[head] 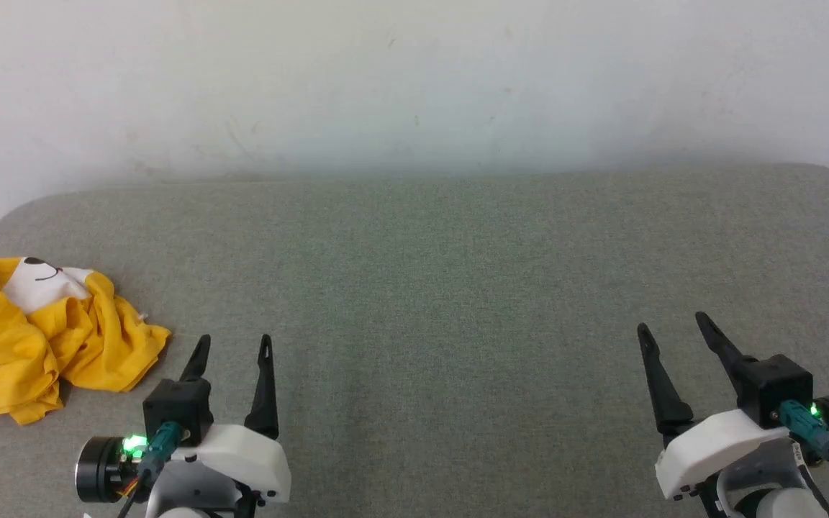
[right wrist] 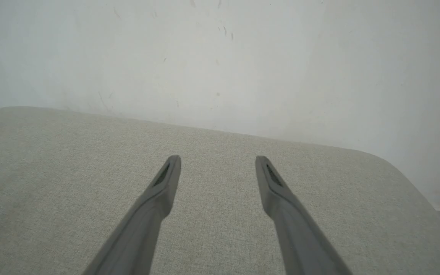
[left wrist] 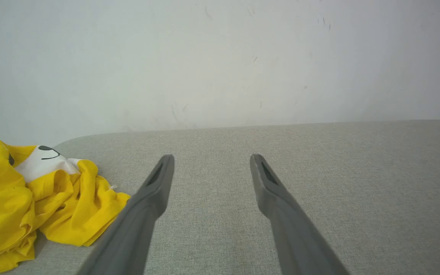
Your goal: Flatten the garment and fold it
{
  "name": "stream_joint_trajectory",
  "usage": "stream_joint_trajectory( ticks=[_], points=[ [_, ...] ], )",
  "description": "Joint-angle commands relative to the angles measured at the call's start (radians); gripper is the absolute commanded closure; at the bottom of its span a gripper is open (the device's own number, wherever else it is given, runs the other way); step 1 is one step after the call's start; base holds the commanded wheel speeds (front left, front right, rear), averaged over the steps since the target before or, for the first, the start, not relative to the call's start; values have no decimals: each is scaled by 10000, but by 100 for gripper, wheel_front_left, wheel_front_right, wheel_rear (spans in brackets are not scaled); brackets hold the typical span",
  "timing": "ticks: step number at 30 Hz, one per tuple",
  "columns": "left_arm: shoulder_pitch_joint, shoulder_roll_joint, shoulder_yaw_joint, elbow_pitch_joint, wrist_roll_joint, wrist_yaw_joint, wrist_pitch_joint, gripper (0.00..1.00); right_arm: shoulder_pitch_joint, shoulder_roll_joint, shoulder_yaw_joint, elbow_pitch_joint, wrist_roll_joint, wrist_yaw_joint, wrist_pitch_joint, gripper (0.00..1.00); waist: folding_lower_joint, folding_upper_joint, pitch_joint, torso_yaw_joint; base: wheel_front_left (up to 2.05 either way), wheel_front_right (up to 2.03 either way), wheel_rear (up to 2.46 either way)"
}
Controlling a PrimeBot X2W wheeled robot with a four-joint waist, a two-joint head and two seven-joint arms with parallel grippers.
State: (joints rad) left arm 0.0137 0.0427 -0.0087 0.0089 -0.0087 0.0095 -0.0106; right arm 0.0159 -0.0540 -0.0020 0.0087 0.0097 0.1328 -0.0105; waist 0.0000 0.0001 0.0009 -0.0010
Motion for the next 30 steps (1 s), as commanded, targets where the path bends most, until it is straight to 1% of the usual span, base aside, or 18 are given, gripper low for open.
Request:
stream_joint_trajectory(
  ticks=[1, 15, 30],
  points=[
    [22, 5, -34, 23, -76, 32, -86, 0, 17, 3, -39, 9, 65, -2, -89, 0, 0, -1, 2, -1, 0, 0, 0],
    [84, 14, -89, 73, -180, 81, -379, 0, 110, 7, -113, -12, 99, -4, -382, 0, 0, -1, -41, 184, 0, 0, 0],
    [220, 23, -41, 74, -264, 140, -692, 0, 190, 11, -85, -84, 164, -6, -695, 0, 0, -1, -98, 918, 0, 0, 0]
  ],
)
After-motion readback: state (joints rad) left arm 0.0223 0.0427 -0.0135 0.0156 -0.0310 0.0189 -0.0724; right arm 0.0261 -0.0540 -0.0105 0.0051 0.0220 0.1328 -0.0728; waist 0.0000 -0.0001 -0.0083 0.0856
